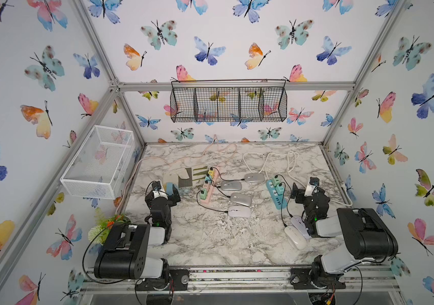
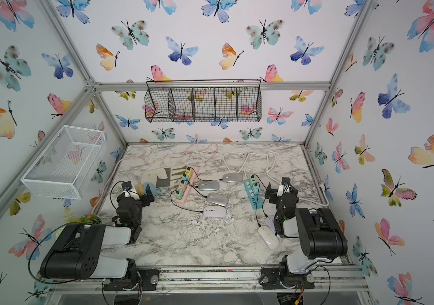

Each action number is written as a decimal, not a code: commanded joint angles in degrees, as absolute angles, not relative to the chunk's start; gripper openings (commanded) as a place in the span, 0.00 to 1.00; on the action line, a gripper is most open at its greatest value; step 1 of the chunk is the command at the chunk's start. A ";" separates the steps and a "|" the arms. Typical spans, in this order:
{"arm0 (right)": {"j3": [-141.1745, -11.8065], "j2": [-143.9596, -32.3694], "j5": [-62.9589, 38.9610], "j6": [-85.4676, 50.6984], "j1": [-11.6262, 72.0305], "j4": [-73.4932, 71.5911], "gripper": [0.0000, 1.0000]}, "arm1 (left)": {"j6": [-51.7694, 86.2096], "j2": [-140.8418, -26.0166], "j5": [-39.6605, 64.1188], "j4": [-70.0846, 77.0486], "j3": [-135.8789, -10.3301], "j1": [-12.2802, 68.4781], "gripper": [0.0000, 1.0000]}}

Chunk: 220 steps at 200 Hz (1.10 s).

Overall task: Unplug the wireless mouse
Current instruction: Pick up the mouse from the center of the board.

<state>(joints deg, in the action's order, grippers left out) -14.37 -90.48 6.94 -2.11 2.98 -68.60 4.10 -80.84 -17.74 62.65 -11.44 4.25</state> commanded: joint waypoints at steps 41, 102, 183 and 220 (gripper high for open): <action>-14.37 -90.44 6.24 -2.20 3.26 -69.08 0.98 | 3.86 -80.37 -17.27 62.63 -11.18 4.27 0.98; -14.51 -90.44 6.15 -2.20 3.26 -68.76 0.98 | 3.91 -80.25 -16.79 62.82 -11.16 3.99 0.98; -13.15 -89.57 3.85 -1.16 3.26 -71.95 0.98 | 2.61 -78.28 -17.08 62.40 -10.69 4.63 0.99; -13.90 -76.73 1.84 -1.03 3.25 -57.63 0.98 | 3.43 -65.78 -27.13 49.57 -11.16 10.80 0.98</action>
<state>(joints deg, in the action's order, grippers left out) -13.39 -84.40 3.73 -1.30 2.98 -65.12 2.81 -74.28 -20.86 59.94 -10.48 7.44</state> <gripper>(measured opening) 0.983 0.984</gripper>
